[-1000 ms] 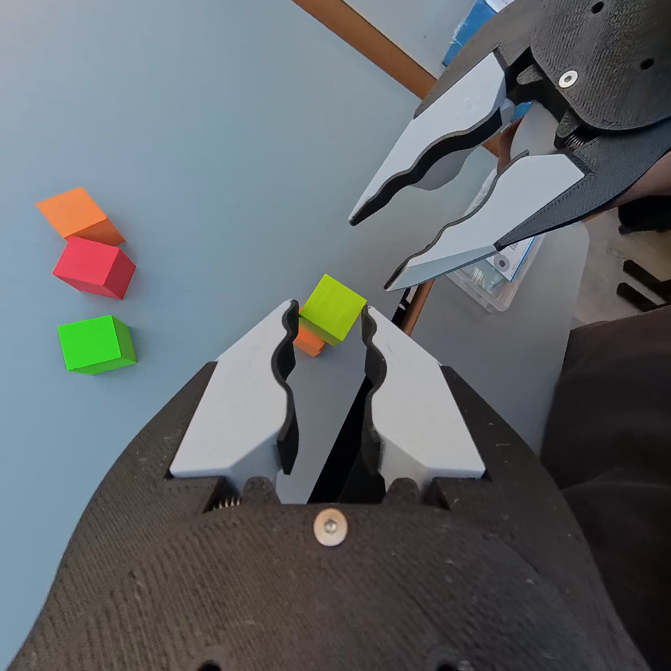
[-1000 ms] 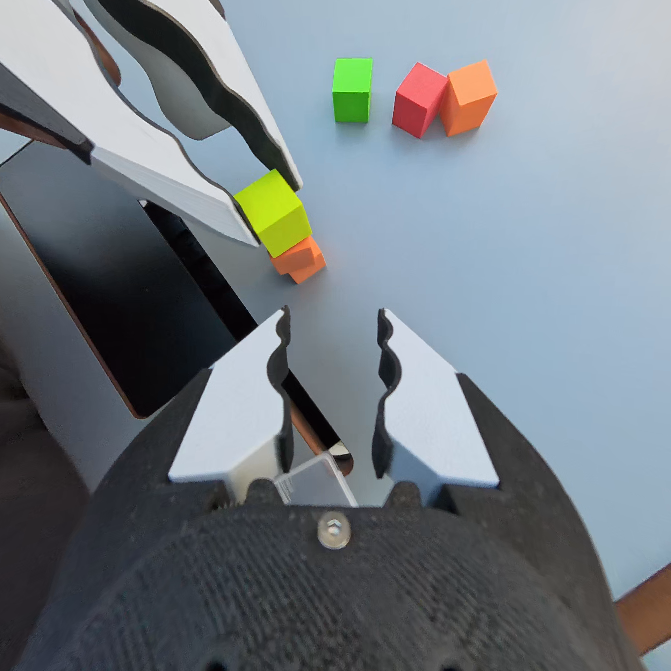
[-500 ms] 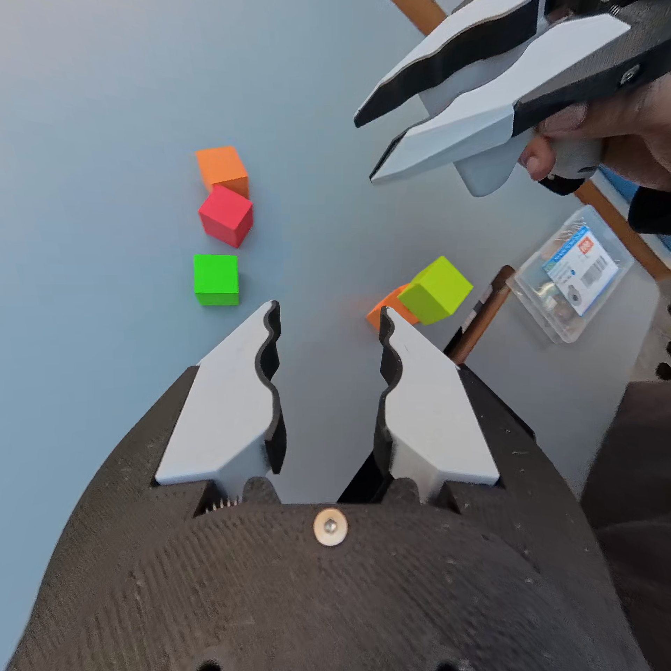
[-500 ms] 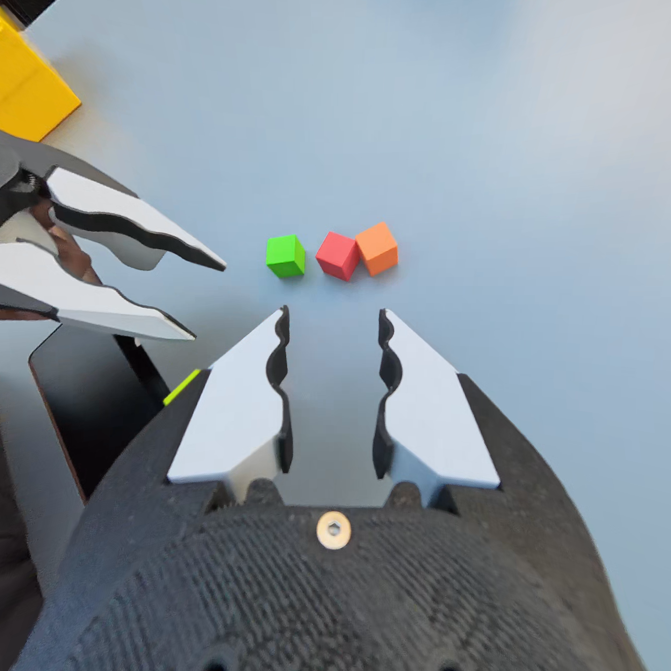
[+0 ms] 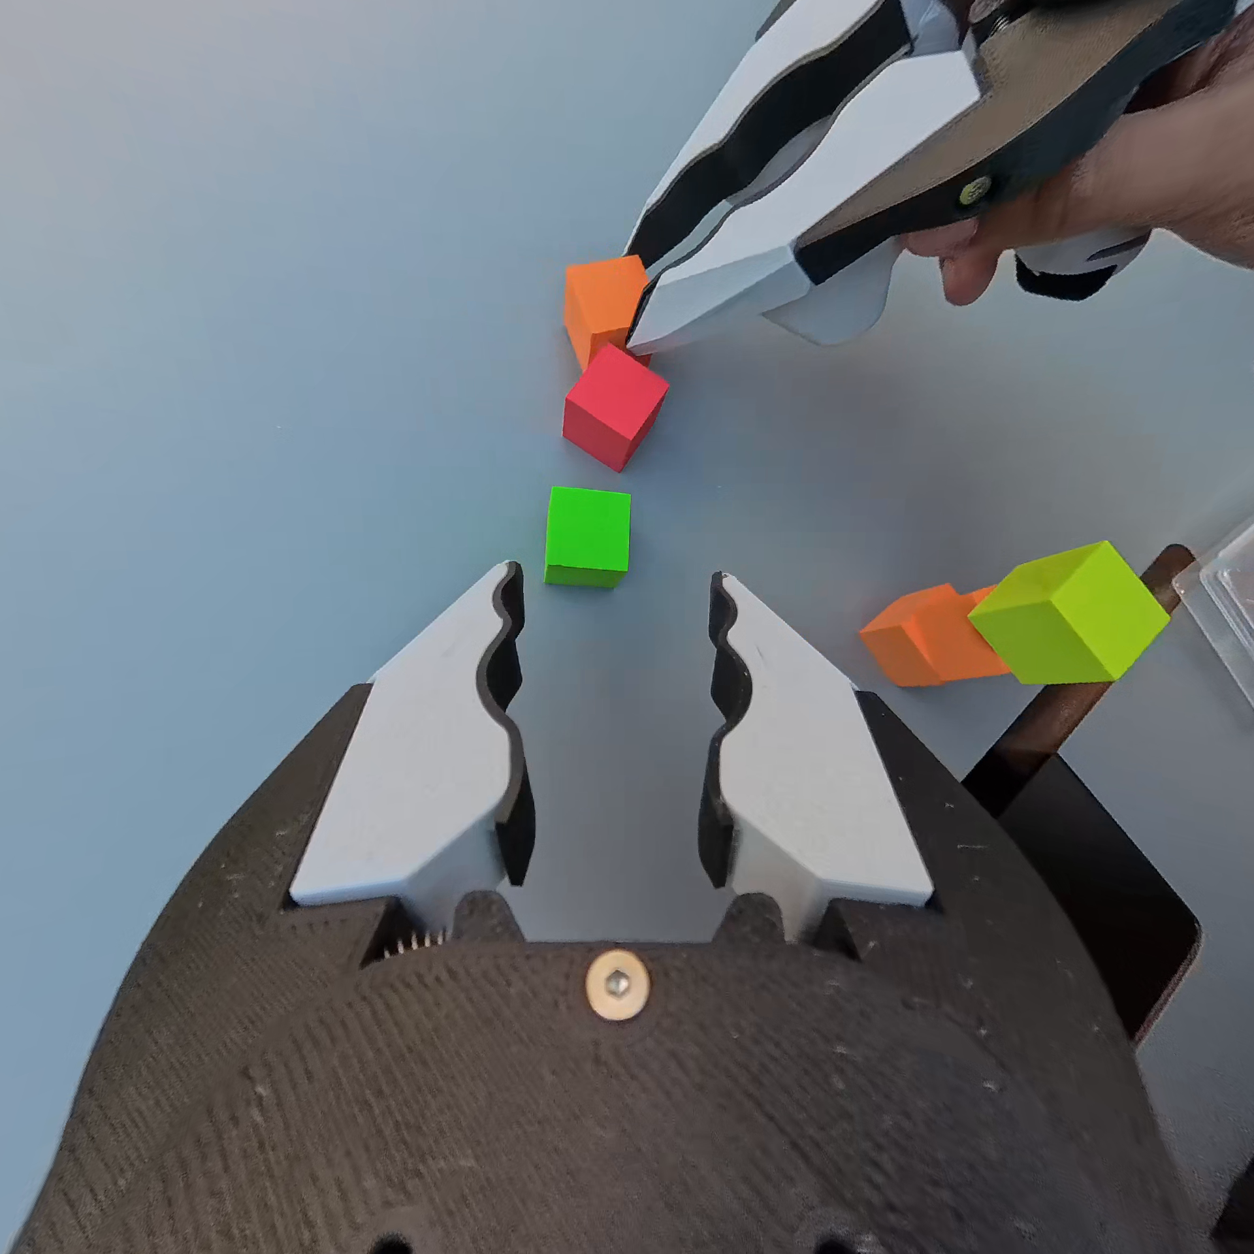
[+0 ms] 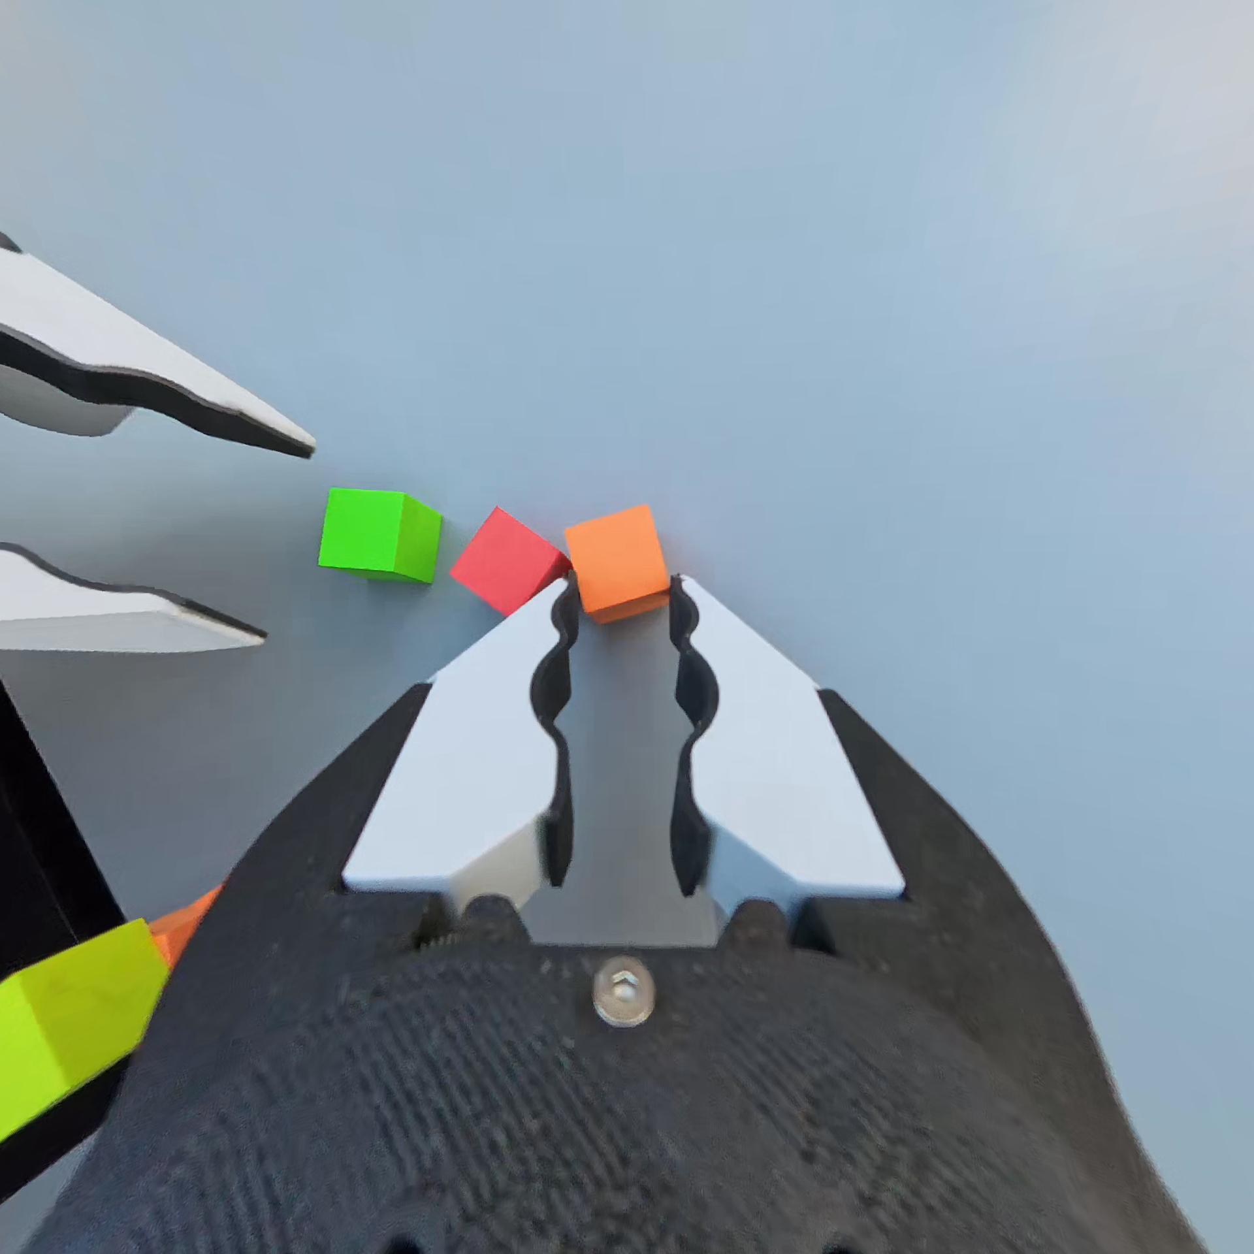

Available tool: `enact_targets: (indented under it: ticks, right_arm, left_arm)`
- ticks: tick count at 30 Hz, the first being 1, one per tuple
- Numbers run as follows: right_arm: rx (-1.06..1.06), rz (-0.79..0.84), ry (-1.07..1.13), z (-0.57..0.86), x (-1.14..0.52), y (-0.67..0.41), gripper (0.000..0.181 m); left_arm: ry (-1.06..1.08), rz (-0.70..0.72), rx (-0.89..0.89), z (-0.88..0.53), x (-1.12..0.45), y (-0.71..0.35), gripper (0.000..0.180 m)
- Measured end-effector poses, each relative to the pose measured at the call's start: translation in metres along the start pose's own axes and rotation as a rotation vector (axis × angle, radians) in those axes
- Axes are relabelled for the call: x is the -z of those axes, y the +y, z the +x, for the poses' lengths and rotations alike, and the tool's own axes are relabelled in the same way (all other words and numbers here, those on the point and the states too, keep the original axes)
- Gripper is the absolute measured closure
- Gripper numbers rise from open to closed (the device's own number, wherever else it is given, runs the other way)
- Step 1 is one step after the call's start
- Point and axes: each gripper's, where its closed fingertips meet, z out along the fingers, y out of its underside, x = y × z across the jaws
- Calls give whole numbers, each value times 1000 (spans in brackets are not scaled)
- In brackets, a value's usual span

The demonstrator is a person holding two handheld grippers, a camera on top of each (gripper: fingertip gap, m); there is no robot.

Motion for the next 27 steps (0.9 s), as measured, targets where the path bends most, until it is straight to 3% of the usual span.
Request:
enact_targets:
  ticks: [7, 10, 27]
  right_arm:
    - [-57, 131, 19, -13, 61, -18, 156]
    - [-66, 160, 24, -31, 95, -7, 156]
    - [103, 78, -47, -126, 120, 47, 156]
  left_arm:
    - [-1, -31, 9, -4, -18, 1, 131]
    - [-14, -32, -6, -5, -22, 1, 156]
    - [194, 93, -125, 80, 56, -25, 156]
